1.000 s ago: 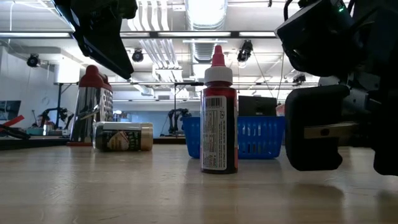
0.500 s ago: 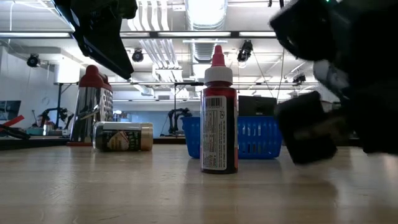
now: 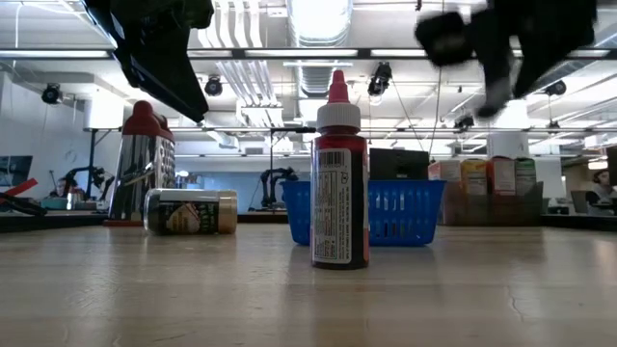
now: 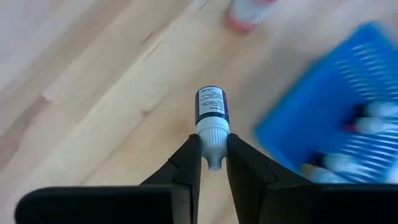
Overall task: Pick & Place Kitchen Items
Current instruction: Put the small purple food coloring bottle into the blue bin
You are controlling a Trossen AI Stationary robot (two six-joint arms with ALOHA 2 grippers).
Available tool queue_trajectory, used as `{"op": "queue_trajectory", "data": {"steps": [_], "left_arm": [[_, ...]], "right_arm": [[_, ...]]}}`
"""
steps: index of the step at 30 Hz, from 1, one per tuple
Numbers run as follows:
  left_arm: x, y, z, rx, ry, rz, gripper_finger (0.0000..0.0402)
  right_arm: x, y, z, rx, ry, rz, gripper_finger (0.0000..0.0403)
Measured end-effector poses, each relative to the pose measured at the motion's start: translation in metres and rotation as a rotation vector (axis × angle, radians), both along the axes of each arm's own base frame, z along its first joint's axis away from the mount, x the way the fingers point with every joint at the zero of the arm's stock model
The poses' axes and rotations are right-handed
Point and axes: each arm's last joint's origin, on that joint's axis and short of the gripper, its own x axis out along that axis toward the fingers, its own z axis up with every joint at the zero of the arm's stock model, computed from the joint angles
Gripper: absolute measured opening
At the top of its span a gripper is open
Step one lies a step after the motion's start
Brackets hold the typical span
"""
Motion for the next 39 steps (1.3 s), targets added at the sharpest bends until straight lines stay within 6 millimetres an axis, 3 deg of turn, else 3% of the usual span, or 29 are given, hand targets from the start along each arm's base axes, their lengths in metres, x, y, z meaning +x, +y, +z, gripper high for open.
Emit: {"op": "queue_trajectory", "data": {"steps": [5, 9, 15, 22, 28, 39], "left_arm": [[0.0, 0.0, 0.0, 0.0, 0.0, 0.0, 0.0232], [0.0, 0.0, 0.0, 0.0, -0.001, 0.0, 0.0232], [0.0, 0.0, 0.0, 0.0, -0.001, 0.0, 0.0232], [0.0, 0.0, 0.0, 0.0, -0.001, 0.0, 0.0232], [0.0, 0.0, 0.0, -0.001, -0.004, 0.0, 0.0232], [0.001, 0.0, 0.001, -0.003, -0.008, 0.0, 0.0232]], "right_arm": [[0.004, -0.007, 0.049, 0.039, -0.122, -0.018, 0.005], [0.024, -0.018, 0.061, 0.033, -0.168, -0.048, 0.005], [0.059, -0.045, 0.045, -0.011, -0.048, -0.163, 0.005], [0.083, -0.069, 0.024, -0.101, 0.166, -0.258, 0.0049], [0.101, -0.075, 0.005, -0.157, 0.264, -0.265, 0.0049], [0.118, -0.076, -0.011, -0.266, 0.285, -0.194, 0.0046]]}}
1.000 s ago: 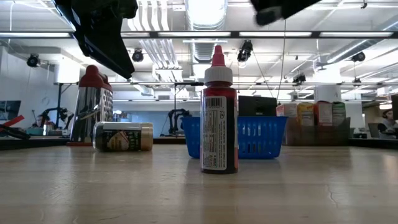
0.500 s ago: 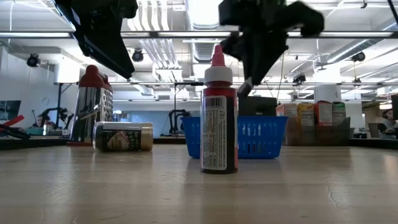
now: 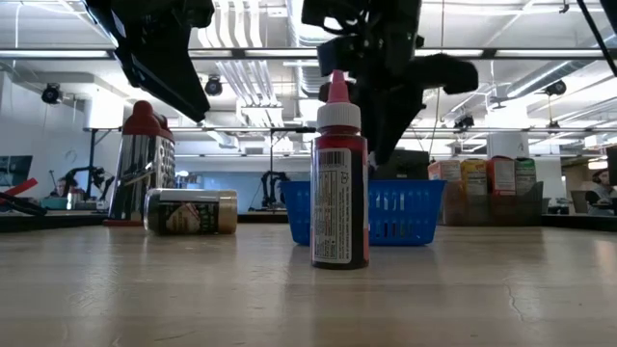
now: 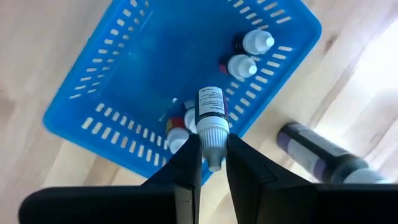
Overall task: Pick & Place Kitchen Items
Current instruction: Put the small purple food coloring bottle into the blue bin
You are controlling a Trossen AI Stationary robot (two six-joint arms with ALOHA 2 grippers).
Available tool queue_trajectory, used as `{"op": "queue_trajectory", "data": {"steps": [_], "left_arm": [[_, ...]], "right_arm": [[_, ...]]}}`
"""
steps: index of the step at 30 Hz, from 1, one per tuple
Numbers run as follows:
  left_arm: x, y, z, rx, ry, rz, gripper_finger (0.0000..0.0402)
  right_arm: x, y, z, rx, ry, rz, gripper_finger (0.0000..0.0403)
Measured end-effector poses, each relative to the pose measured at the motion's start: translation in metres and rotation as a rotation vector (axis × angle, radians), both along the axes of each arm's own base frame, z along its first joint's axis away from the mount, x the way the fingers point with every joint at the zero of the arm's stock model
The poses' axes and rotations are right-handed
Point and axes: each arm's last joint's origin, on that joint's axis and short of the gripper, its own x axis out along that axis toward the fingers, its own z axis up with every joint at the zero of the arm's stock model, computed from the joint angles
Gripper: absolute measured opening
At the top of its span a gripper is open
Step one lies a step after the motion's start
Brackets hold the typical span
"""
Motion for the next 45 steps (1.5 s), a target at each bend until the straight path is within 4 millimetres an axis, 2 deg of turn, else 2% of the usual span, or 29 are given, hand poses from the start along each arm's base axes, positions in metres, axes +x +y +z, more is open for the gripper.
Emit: {"op": "queue_trajectory", "data": {"steps": [6, 12, 19, 25, 31, 45], "left_arm": [[0.0, 0.0, 0.0, -0.001, -0.002, 0.0, 0.0232], [0.0, 0.0, 0.0, -0.001, -0.003, 0.0, 0.0232], [0.0, 0.0, 0.0, -0.001, -0.003, 0.0, 0.0232], [0.001, 0.0, 0.0, -0.003, -0.008, 0.0, 0.0232], [0.001, 0.0, 0.0, -0.003, -0.008, 0.0, 0.0232], [0.001, 0.0, 0.0, -0.002, -0.007, 0.0, 0.0232]], "right_arm": [[0.011, 0.002, -0.008, -0.017, 0.016, 0.054, 0.0047], [0.013, 0.004, -0.011, -0.121, 0.045, 0.173, 0.0042], [0.012, 0.017, -0.01, -0.279, 0.069, 0.345, 0.0043], [0.012, 0.033, -0.012, -0.336, 0.077, 0.453, 0.0042], [0.01, 0.039, -0.013, -0.386, 0.088, 0.511, 0.0045], [0.009, 0.039, -0.022, -0.392, 0.101, 0.564, 0.0041]]}}
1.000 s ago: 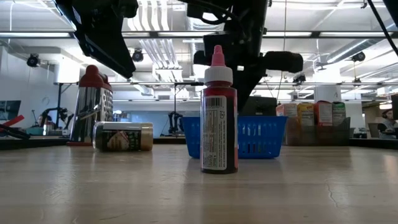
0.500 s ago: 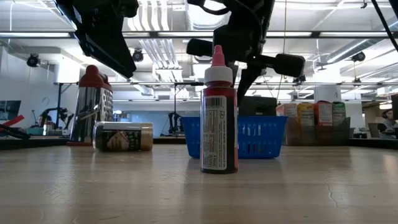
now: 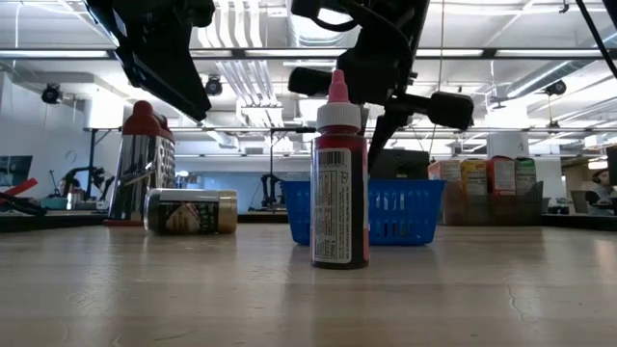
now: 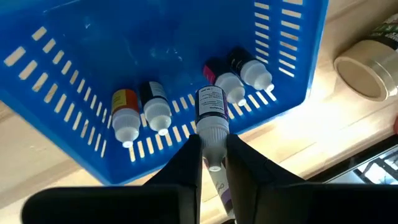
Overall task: Pick & Place Kitchen Items
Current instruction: Put the small purple food coloring bottle into the blue bin
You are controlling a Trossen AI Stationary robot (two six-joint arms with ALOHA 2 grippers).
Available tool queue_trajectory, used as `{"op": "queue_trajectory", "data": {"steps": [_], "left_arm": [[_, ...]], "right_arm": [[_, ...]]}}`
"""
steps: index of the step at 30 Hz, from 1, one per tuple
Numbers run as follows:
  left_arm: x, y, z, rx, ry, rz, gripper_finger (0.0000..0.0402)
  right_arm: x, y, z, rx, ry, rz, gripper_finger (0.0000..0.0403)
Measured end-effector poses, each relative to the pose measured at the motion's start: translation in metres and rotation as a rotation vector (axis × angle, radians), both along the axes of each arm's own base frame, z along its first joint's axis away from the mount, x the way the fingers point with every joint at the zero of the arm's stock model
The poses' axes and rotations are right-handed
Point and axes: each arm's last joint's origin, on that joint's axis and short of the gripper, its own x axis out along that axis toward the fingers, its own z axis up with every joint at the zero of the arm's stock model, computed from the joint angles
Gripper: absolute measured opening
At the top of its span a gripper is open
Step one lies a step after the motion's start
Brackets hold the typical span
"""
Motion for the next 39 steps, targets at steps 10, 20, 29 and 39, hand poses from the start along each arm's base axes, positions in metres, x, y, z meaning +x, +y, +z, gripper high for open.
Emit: {"op": "queue_trajectory", "data": {"steps": [10, 20, 29, 39], "left_arm": [[0.0, 0.0, 0.0, 0.0, 0.001, 0.0, 0.0232], [0.0, 0.0, 0.0, 0.0, 0.0, 0.0, 0.0232], [0.0, 0.0, 0.0, 0.0, 0.0, 0.0, 0.0232], [0.0, 0.0, 0.0, 0.0, 0.0, 0.0, 0.0232]], "right_arm": [[0.007, 0.001, -0.028, -0.025, 0.079, 0.019, 0.0041], [0.008, -0.002, -0.029, -0.053, 0.099, 0.044, 0.0041], [0.009, -0.002, -0.033, -0.05, 0.111, 0.058, 0.0042], [0.011, -0.002, -0.044, -0.064, 0.139, 0.053, 0.0046]]}}
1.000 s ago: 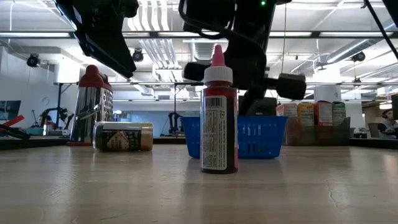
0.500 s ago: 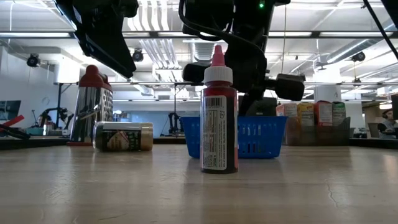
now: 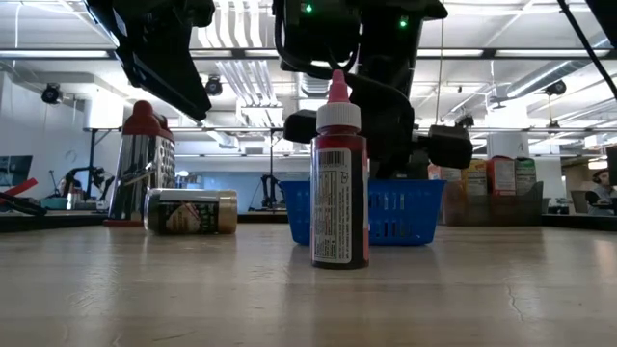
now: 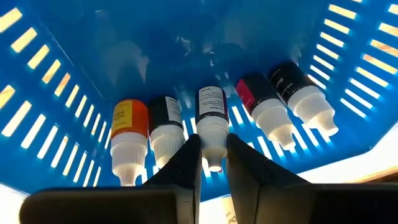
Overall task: Pick & Place Kitchen Items
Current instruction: Put the small purple food coloring bottle into the blue bin, then put the large purple food coloring bottle into the blue bin
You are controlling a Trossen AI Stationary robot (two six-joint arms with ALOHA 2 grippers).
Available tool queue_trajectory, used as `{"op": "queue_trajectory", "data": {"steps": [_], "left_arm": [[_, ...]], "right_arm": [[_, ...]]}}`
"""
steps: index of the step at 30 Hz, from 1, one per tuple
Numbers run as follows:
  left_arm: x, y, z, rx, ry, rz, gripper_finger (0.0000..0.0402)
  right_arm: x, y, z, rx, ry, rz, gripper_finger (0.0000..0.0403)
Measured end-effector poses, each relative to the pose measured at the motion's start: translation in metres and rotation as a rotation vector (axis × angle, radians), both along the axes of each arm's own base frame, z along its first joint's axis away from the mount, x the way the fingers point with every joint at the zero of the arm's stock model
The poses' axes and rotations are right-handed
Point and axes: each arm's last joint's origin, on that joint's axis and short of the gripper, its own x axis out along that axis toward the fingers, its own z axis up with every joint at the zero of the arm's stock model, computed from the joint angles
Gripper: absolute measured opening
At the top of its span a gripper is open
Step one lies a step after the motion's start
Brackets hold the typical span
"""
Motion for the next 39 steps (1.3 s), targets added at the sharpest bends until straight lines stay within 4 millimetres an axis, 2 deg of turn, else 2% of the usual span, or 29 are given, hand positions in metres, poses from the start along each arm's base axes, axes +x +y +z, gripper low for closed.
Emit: {"op": "queue_trajectory", "data": {"steps": [12, 19, 25, 29, 34, 39], "left_arm": [[0.0, 0.0, 0.0, 0.0, -0.002, 0.0, 0.0232], [0.0, 0.0, 0.0, -0.001, -0.002, 0.0, 0.0232], [0.0, 0.0, 0.0, -0.001, -0.002, 0.0, 0.0232], [0.0, 0.0, 0.0, -0.001, -0.002, 0.0, 0.0232], [0.0, 0.0, 0.0, -0.001, -0.002, 0.0, 0.0232], [0.0, 0.0, 0.0, -0.001, -0.002, 0.0, 0.0232]], "right_arm": [[0.0, 0.0, 0.0, 0.006, -0.006, -0.002, 0.0126], [0.001, 0.001, 0.009, 0.005, -0.036, -0.005, 0.0145], [0.006, 0.001, 0.022, -0.014, -0.07, -0.02, 0.0126], [0.005, 0.001, 0.034, -0.014, -0.071, -0.09, 0.0108], [-0.004, -0.001, 0.06, -0.024, -0.079, -0.306, 0.008], [-0.019, -0.003, 0.087, 0.019, -0.169, -0.531, 0.004]]}}
